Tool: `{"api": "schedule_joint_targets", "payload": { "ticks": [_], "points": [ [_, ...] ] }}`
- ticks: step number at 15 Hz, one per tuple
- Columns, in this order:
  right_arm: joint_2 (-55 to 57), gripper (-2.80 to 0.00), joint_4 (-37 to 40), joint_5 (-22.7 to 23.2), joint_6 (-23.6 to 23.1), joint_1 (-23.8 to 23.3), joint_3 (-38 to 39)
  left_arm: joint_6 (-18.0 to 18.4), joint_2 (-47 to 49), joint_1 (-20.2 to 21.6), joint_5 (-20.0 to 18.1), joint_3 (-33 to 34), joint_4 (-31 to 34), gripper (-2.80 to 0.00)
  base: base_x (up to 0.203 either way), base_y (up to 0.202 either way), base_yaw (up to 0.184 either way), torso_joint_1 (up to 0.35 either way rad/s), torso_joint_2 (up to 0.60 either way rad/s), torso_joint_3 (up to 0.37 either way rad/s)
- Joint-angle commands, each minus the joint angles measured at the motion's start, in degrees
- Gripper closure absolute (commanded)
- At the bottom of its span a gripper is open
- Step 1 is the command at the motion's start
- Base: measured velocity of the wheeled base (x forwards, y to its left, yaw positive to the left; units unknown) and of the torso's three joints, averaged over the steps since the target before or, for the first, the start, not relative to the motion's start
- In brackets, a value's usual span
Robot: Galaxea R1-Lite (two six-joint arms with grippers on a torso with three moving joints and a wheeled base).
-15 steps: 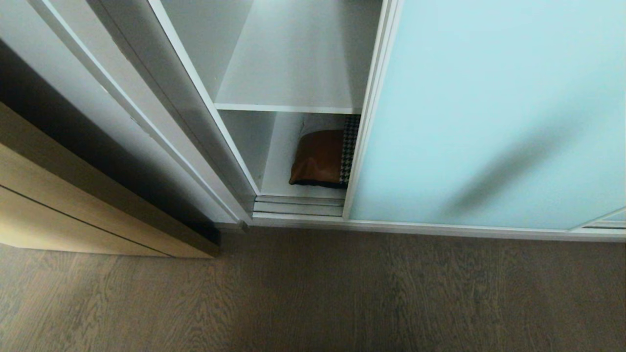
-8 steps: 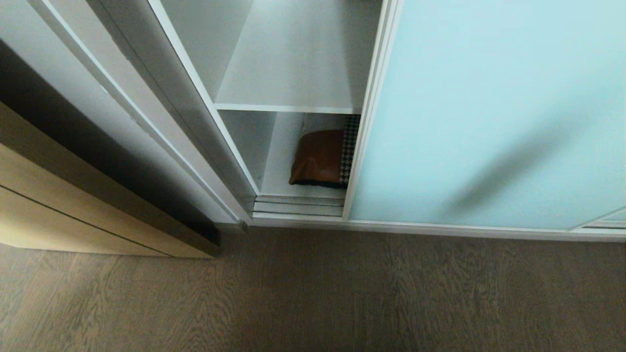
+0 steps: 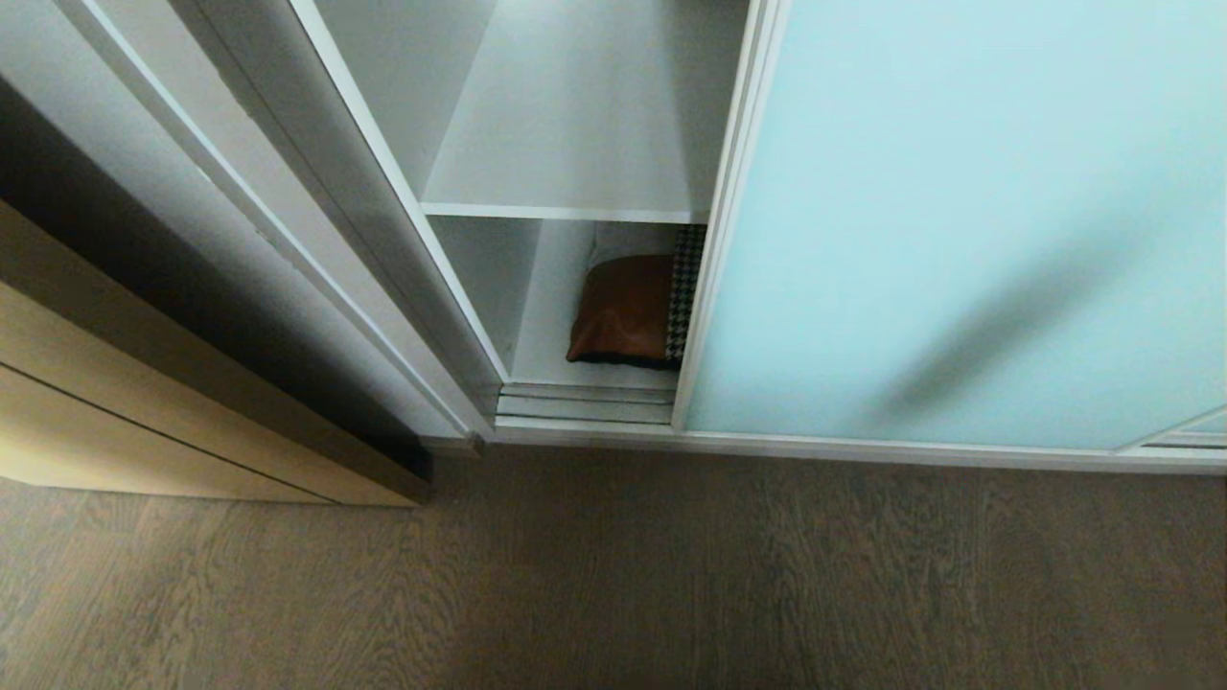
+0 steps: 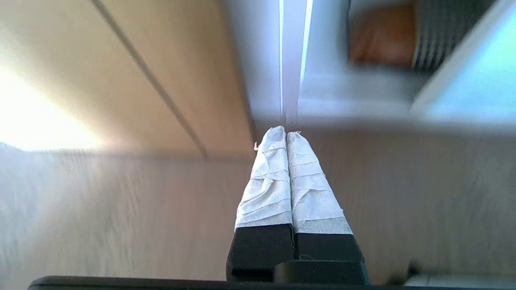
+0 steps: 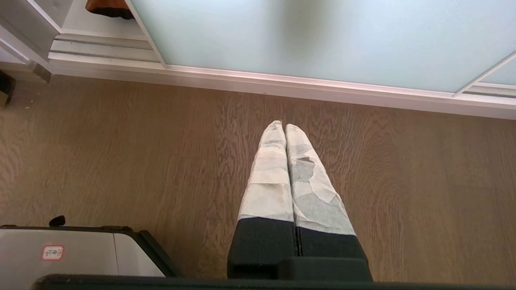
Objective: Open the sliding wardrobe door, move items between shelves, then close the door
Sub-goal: Close the door
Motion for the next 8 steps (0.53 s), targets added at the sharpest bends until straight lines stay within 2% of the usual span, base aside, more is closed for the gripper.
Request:
{"api": "schedule_joint_targets", "payload": {
  "ticks": [1,3,5,8],
  "points": [
    [0.18,0.0,-0.02,0.02,0.0,0.0,0.0,-1.08,13.36,-0.09,-0.91,-12.06,0.56,0.0,0.0,0.0,0.0,0.0,0.0,0.0],
    [0.18,0.0,-0.02,0.02,0.0,0.0,0.0,-3.73,25.3,-0.15,-4.35,-19.83,0.33,0.0,0.0,0.0,0.0,0.0,0.0,0.0],
    [0.18,0.0,-0.02,0.02,0.0,0.0,0.0,-6.82,38.35,-0.18,-9.85,-28.86,-0.94,0.0,0.0,0.0,0.0,0.0,0.0,0.0],
    [0.18,0.0,-0.02,0.02,0.0,-0.07,0.0,-9.78,56.12,-1.36,-21.23,-42.84,-4.05,0.0,0.0,0.0,0.0,0.0,0.0,0.0]
  ]
}}
